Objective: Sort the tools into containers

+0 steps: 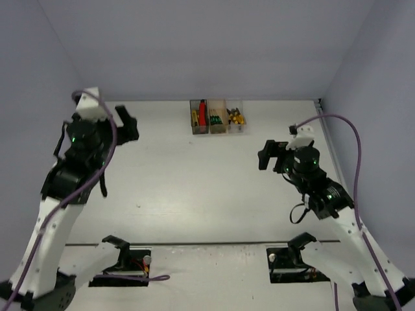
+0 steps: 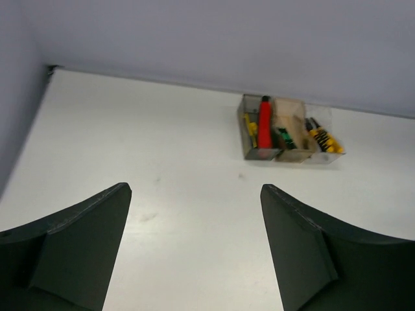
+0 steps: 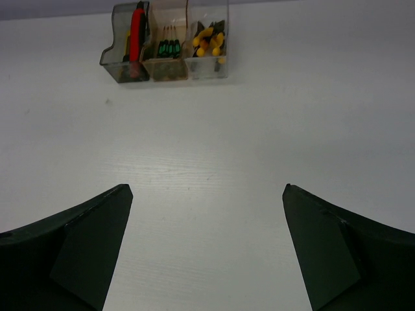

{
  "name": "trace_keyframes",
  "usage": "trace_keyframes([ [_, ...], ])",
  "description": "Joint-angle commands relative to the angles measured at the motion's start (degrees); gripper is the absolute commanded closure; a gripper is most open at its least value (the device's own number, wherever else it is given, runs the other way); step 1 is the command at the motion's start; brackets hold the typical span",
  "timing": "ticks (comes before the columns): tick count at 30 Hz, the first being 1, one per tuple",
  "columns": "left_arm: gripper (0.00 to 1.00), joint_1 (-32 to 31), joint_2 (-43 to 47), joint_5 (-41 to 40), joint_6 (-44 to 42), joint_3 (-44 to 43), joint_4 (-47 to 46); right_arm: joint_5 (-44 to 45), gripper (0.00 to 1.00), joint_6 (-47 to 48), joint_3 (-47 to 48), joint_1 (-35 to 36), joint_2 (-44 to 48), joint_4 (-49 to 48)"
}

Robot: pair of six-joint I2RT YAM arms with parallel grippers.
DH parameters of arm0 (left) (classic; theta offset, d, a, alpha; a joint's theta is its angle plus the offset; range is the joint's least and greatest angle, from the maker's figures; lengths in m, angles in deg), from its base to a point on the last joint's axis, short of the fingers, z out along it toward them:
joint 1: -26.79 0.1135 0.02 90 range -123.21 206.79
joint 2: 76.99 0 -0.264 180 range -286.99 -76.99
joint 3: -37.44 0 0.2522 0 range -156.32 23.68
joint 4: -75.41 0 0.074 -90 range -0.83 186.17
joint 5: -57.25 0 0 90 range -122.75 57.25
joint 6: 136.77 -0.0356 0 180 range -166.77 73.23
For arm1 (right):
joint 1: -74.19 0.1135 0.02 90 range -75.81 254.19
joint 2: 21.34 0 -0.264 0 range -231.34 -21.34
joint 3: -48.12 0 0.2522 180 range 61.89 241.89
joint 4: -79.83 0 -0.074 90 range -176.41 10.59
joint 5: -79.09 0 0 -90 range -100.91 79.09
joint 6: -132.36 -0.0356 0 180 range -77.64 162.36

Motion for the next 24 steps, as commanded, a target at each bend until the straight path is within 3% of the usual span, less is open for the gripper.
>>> trace_keyframes([
  [1,0.19,0.38,9.4,-7.69,-4.05,6.27,7.08,9.09,0.0,2.15,3.73,0.22,7.12,-1.08],
  [11,0.16,0.45,25.33,-15.6,-3.96,20.82,10.29,16.69,0.0,4.33,-0.94,0.25,20.58,-0.81],
  [24,0.16,1.67,26.24,-15.64,-2.28,28.7,6.41,18.72,0.0,4.04,-3.06,0.28,21.34,-0.97],
])
